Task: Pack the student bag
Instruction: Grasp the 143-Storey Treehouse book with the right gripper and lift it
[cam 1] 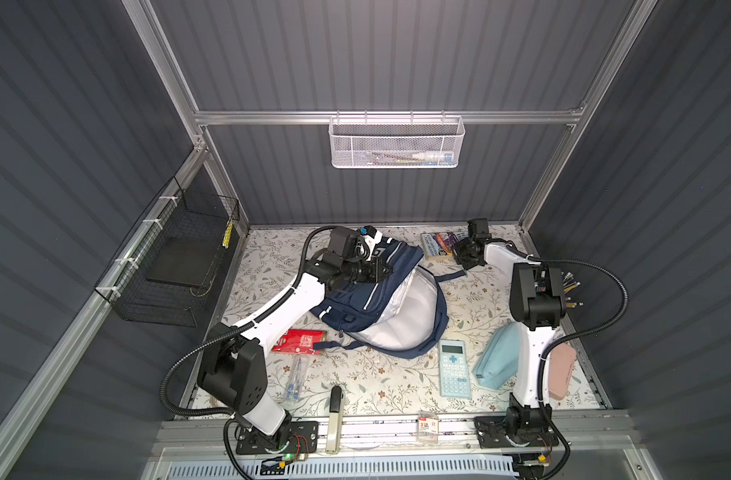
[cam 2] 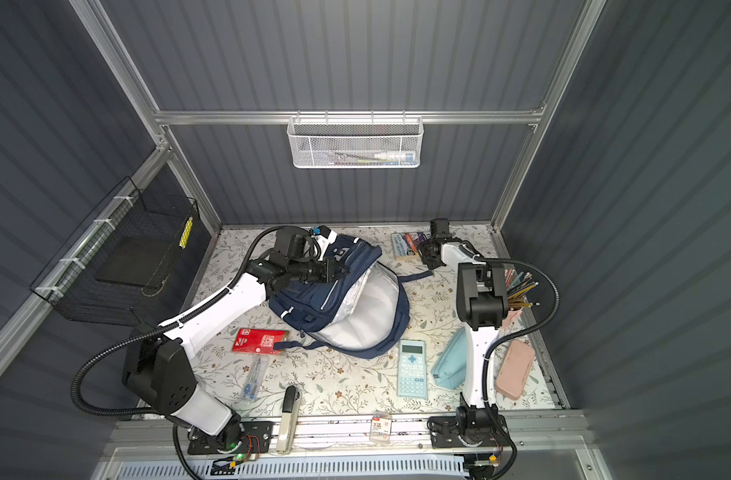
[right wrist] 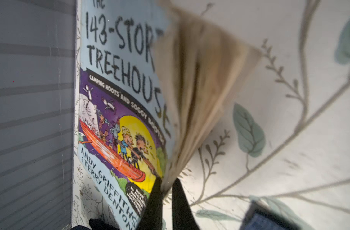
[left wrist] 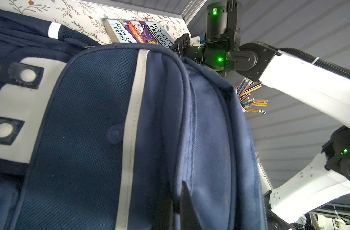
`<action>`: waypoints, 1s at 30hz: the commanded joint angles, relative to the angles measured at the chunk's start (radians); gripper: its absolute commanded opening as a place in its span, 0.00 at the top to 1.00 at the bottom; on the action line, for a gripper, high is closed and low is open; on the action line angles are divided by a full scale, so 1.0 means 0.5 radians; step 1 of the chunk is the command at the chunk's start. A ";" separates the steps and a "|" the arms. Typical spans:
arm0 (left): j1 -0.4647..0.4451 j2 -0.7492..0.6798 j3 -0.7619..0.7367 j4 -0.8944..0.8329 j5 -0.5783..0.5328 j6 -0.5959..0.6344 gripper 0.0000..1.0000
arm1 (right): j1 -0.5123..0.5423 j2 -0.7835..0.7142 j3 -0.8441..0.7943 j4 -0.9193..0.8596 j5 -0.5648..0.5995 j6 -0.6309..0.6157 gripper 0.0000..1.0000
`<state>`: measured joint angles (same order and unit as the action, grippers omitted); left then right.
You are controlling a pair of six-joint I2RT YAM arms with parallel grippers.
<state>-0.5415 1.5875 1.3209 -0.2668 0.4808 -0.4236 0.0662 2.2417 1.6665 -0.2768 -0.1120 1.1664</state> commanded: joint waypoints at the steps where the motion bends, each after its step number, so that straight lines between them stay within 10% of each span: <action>1: 0.015 -0.113 -0.012 0.104 0.020 0.003 1.00 | -0.009 -0.082 -0.164 -0.077 0.041 -0.056 0.96; 14: 0.018 -0.147 -0.037 0.115 0.033 0.003 1.00 | -0.068 -0.467 -0.534 -0.407 0.280 -0.674 0.89; 22: 0.016 -0.176 -0.051 0.055 0.010 0.039 1.00 | -0.083 -0.503 -0.578 -0.435 0.209 -0.663 0.21; 30: 0.017 -0.198 -0.089 0.097 0.045 -0.001 1.00 | -0.055 -0.431 -0.594 -0.239 0.089 -0.476 0.22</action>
<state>-0.5415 1.5467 1.2732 -0.2657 0.4763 -0.4229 0.0322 2.0064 1.3777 -0.4194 -0.0586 0.8906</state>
